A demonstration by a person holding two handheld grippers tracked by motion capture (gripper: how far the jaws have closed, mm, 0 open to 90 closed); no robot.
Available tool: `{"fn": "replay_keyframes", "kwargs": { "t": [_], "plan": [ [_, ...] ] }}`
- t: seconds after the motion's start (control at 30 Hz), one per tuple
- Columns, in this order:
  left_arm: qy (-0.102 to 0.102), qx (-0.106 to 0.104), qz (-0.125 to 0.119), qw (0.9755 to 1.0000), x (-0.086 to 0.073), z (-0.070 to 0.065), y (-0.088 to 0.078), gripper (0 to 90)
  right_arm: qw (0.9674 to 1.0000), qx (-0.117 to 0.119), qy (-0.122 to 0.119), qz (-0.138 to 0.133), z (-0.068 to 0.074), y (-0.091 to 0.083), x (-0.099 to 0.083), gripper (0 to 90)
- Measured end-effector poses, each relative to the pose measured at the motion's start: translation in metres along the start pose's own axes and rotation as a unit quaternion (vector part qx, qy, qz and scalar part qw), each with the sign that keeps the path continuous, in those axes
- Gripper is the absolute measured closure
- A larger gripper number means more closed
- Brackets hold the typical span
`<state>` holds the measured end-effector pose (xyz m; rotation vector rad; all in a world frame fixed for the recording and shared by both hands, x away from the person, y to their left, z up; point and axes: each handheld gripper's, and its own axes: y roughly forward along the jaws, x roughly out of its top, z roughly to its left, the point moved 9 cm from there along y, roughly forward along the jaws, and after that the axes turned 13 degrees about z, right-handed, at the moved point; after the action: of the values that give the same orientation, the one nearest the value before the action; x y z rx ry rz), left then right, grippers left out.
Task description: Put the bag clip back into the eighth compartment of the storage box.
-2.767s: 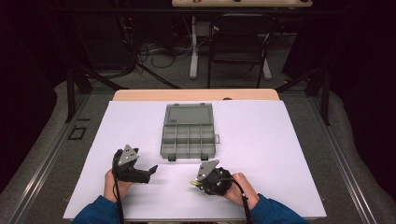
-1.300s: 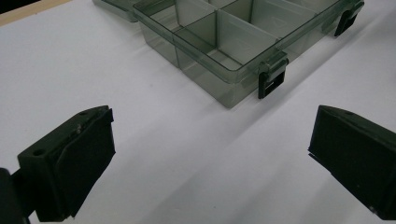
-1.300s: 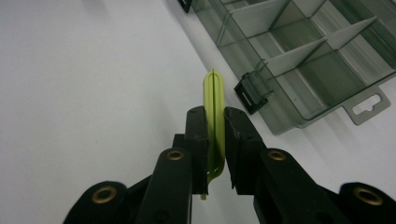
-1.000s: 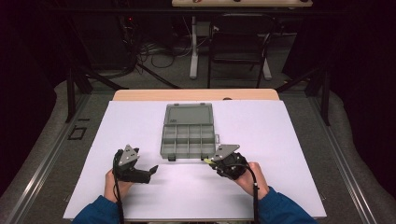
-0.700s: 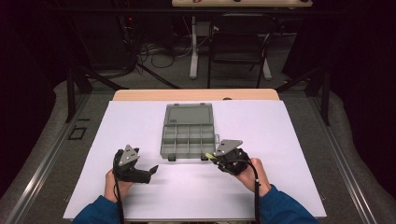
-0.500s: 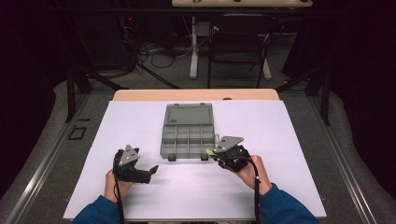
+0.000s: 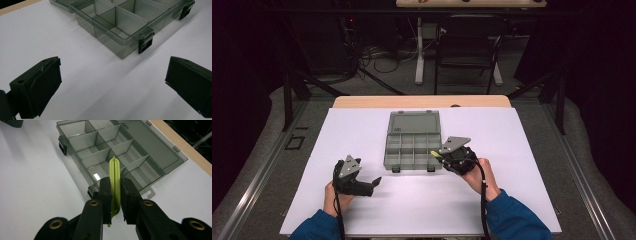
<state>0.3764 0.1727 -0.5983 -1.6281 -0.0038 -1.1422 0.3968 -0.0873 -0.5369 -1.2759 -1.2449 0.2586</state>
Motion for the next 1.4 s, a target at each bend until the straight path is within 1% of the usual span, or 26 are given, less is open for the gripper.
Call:
{"fn": "replay_keyframes", "kwargs": {
  "t": [0.23, 0.37, 0.43, 0.47, 0.53, 0.57, 0.8, 0.83, 0.87, 0.9, 0.93, 1.13, 1.2, 1.4],
  "plan": [
    [0.0, 0.0, 0.0, 1.0, 0.0, 0.0, 0.0, 0.1, 0.9999, 0.001, 0.016, -0.001, -0.008, 0.005, 0.005, 80.2],
    [0.0, 0.0, -0.001, 1.0, 0.0, 0.0, 0.0, 0.1, 0.9997, 0.003, 0.023, 0.003, -0.011, 0.009, 0.009, 80.2],
    [-0.001, 0.0, -0.001, 1.0, 0.0, 0.0, 0.0, 0.1, 0.9995, 0.004, 0.03, 0.003, -0.012, 0.012, 0.01, 80.2],
    [-0.001, 0.0, -0.002, 1.0, 0.0, 0.0, 0.0, 0.1, 0.9992, 0.006, 0.038, 0.008, -0.014, 0.015, 0.011, 80.2],
    [-0.001, -0.001, -0.001, 1.0, 0.0, 0.0, 0.0, 0.1, 0.9991, 0.007, 0.04, 0.01, -0.014, 0.016, 0.011, 80.2],
    [-0.001, 0.0, -0.002, 1.0, 0.0, 0.0, 0.0, 0.1, 0.9988, 0.009, 0.047, 0.008, -0.016, 0.02, 0.013, 80.2],
    [-0.001, 0.0, -0.002, 1.0, 0.0, 0.0, 0.0, 0.1, 0.9981, 0.013, 0.057, 0.018, -0.017, 0.026, 0.016, 80.2],
    [-0.001, 0.0, -0.002, 1.0, 0.0, 0.0, 0.0, 0.1, 0.9982, 0.012, 0.057, 0.014, -0.017, 0.028, 0.017, 80.2],
    [-0.001, 0.0, -0.002, 1.0, 0.0, 0.0, 0.0, 0.1, 0.9981, 0.014, 0.056, 0.019, -0.017, 0.029, 0.017, 80.1],
    [-0.001, 0.001, -0.003, 1.0, 0.0, 0.0, 0.0, 0.2, 0.9979, 0.013, 0.06, 0.018, -0.017, 0.031, 0.017, 80.1],
    [-0.001, 0.0, -0.002, 1.0, 0.0, 0.0, 0.0, 0.1, 0.9978, 0.014, 0.06, 0.024, -0.017, 0.033, 0.017, 80.1],
    [-0.001, 0.0, -0.002, 1.0, 0.0, 0.0, -0.001, 0.1, 0.9972, 0.015, 0.067, 0.03, -0.018, 0.039, 0.017, 80.2],
    [-0.001, 0.0, -0.003, 1.0, 0.0, 0.0, -0.001, 0.1, 0.997, 0.016, 0.07, 0.027, -0.019, 0.042, 0.017, 80.2],
    [0.0, 0.0, -0.003, 1.0, 0.0, 0.0, -0.001, 0.1, 0.9957, 0.022, 0.081, 0.039, -0.02, 0.047, 0.014, 80.0]
  ]
}}
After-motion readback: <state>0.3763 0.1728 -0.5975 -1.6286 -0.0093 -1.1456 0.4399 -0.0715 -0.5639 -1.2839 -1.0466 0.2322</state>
